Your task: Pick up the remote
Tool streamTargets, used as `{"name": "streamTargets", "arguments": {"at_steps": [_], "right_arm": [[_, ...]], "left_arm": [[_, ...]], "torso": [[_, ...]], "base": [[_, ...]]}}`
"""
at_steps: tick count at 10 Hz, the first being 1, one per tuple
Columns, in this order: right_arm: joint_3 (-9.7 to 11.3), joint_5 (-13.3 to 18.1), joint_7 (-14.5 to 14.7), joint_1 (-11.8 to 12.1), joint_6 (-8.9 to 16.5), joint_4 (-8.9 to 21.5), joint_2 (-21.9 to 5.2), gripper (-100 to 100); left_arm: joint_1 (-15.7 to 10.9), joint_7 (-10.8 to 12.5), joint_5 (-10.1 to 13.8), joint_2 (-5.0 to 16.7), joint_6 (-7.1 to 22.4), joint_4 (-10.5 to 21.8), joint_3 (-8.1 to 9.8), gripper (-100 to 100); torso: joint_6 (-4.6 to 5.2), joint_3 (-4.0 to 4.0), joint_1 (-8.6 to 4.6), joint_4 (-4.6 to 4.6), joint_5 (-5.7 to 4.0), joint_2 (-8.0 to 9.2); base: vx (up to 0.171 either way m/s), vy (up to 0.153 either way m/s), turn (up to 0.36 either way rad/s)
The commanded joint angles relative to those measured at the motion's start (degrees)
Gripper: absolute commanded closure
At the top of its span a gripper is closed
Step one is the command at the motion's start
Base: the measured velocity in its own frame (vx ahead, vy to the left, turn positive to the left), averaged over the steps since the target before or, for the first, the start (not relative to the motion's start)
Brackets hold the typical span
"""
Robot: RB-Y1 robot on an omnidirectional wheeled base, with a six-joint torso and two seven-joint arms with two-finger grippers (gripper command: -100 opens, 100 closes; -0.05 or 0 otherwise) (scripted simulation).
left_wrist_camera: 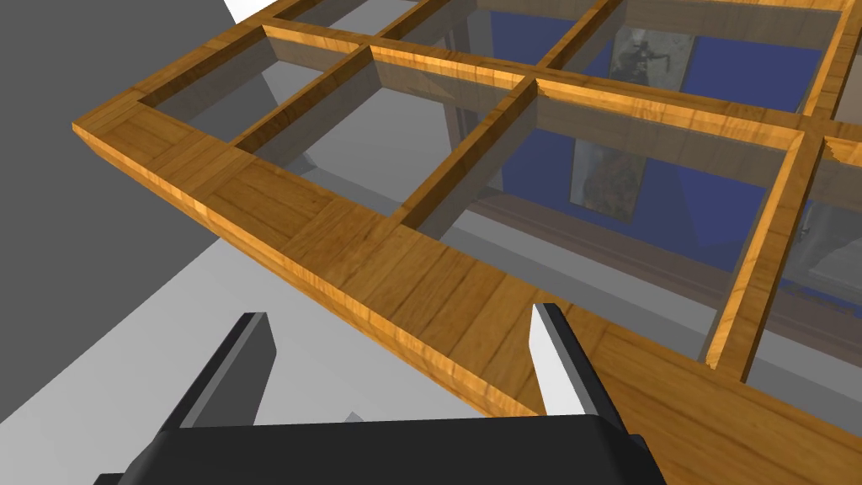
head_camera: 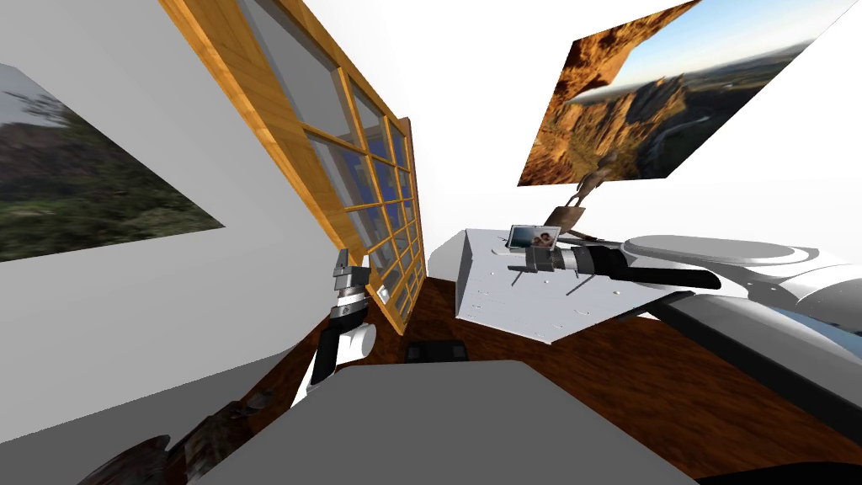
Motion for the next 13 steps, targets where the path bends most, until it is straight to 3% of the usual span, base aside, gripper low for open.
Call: {"name": "streamTargets", "arguments": {"at_steps": [1, 5, 8, 13], "right_arm": [[0.32, 1.67, -0.29, 0.84, -1.33, 1.92, -2.86, -100], [0.68, 3.28, -0.66, 1.71, -2.57, 3.66, -8.06, -100], [1.61, 6.47, -1.5, 3.6, -5.04, 6.96, -13.86, -100], [2.8, 9.57, -2.46, 5.65, -7.46, 9.92, -20.57, -100]], "left_arm": [[0.0, 0.0, 0.0, 0.0, 0.0, 0.0, 0.0, 0], [0.0, 0.0, 0.0, 0.0, 0.0, 0.0, 0.0, 0], [0.0, 0.0, 0.0, 0.0, 0.0, 0.0, 0.0, 0], [0.01, 0.0, 0.0, 0.0, 0.0, 0.0, 0.0, 0]], "torso": [[0.0, 0.0, 0.0, 0.0, 0.0, 0.0], [-0.01, -0.07, -0.01, -0.03, 0.0, -0.11], [0.0, -0.07, 0.01, -0.03, -0.01, -0.12], [-0.01, -0.13, 0.04, -0.06, 0.01, -0.22]], "base": [[0.066, 0.003, 0.031], [0.063, 0.004, 0.016], [0.086, 0.004, 0.022], [0.092, 0.008, 0.017]]}}
